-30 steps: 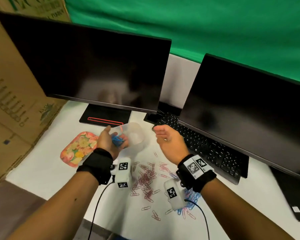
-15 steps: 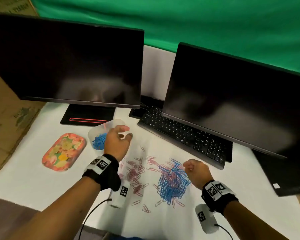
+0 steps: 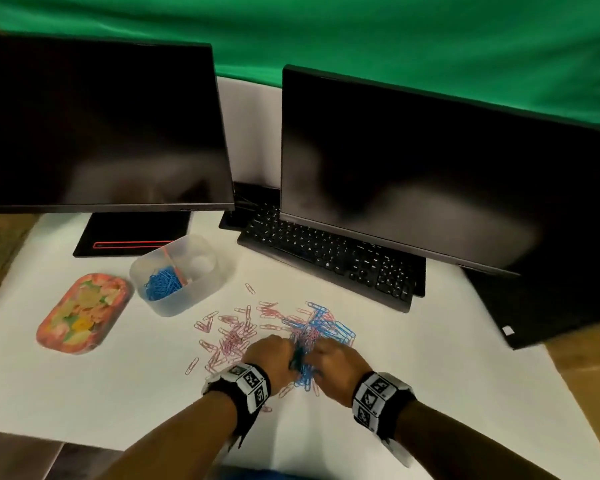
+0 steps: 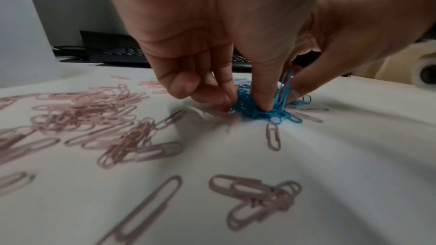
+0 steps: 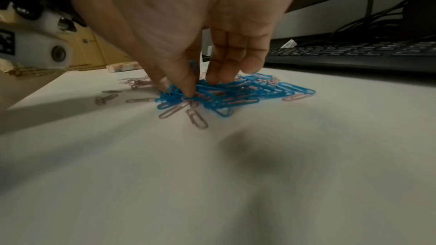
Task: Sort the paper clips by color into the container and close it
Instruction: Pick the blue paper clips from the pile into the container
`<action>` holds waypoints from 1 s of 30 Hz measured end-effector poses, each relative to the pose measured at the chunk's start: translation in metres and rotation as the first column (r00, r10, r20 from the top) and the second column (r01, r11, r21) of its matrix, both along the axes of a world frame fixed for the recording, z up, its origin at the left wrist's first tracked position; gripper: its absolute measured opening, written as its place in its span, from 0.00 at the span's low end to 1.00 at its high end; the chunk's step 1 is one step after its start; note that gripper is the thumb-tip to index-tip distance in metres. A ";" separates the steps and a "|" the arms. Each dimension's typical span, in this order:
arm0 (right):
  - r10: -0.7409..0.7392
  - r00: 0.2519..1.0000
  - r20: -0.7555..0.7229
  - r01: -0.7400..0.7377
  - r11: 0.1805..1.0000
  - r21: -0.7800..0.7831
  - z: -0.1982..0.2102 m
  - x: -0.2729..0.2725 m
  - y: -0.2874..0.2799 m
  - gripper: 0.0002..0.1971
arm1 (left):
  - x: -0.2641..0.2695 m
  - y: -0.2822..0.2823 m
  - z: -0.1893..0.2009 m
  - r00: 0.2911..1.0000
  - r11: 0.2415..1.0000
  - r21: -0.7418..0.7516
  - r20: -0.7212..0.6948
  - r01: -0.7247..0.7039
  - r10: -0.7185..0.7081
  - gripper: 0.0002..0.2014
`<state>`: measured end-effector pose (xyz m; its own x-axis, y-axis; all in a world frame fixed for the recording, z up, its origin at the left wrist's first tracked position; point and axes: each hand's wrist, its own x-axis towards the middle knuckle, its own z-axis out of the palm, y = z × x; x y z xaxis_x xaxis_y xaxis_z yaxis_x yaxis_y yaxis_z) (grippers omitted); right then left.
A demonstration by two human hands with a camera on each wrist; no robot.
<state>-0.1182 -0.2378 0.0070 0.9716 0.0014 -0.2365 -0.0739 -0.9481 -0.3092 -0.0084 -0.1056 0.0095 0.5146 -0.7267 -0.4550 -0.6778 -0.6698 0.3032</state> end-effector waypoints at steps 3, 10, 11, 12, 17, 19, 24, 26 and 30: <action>0.032 0.997 0.071 -0.031 0.999 -0.014 -0.001 0.003 0.000 0.06 | 0.002 -0.001 -0.002 1.000 1.000 0.028 0.021 -0.008 0.007 0.11; -0.044 0.991 0.124 0.025 0.988 0.151 0.002 0.006 -0.003 0.17 | 0.010 0.004 -0.003 0.996 0.995 -0.054 0.018 -0.084 0.085 0.08; -0.066 0.990 0.125 0.044 0.984 0.175 0.003 0.006 -0.004 0.16 | 0.012 0.005 -0.002 0.993 0.989 -0.087 -0.003 -0.117 0.118 0.08; -0.095 0.989 0.114 0.070 0.976 0.204 0.005 0.006 -0.005 0.15 | 0.014 0.005 0.000 0.987 0.978 -0.127 -0.029 -0.163 0.160 0.08; -0.504 0.863 0.035 0.374 0.684 0.626 0.012 0.007 -0.011 0.07 | 0.024 0.006 0.004 0.857 0.814 -0.308 -0.334 -0.493 0.392 0.05; -0.669 0.737 -0.098 0.470 0.404 0.784 0.020 0.010 -0.012 0.07 | 0.026 0.005 0.003 0.768 0.732 -0.317 -0.479 -0.603 0.426 0.09; -0.718 0.659 -0.225 0.507 0.203 0.838 0.038 0.019 -0.021 0.07 | 0.027 0.004 0.006 0.505 0.542 -0.250 -0.768 -0.802 0.394 0.09; -0.723 0.644 -0.248 0.492 0.144 0.858 0.042 0.023 -0.022 0.08 | 0.027 0.004 0.007 0.464 0.522 -0.234 -0.806 -0.820 0.368 0.10; -0.718 0.629 -0.298 0.452 0.025 0.892 0.058 0.031 -0.025 0.06 | 0.028 0.005 0.007 0.467 0.578 -0.229 -0.830 -0.784 0.305 0.19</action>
<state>-0.0874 -0.2624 0.0647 0.7612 -0.5332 -0.3691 -0.2793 0.2441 -0.9286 0.0195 -0.1009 0.0162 0.6236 -0.6071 -0.4925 0.3325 -0.3642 0.8699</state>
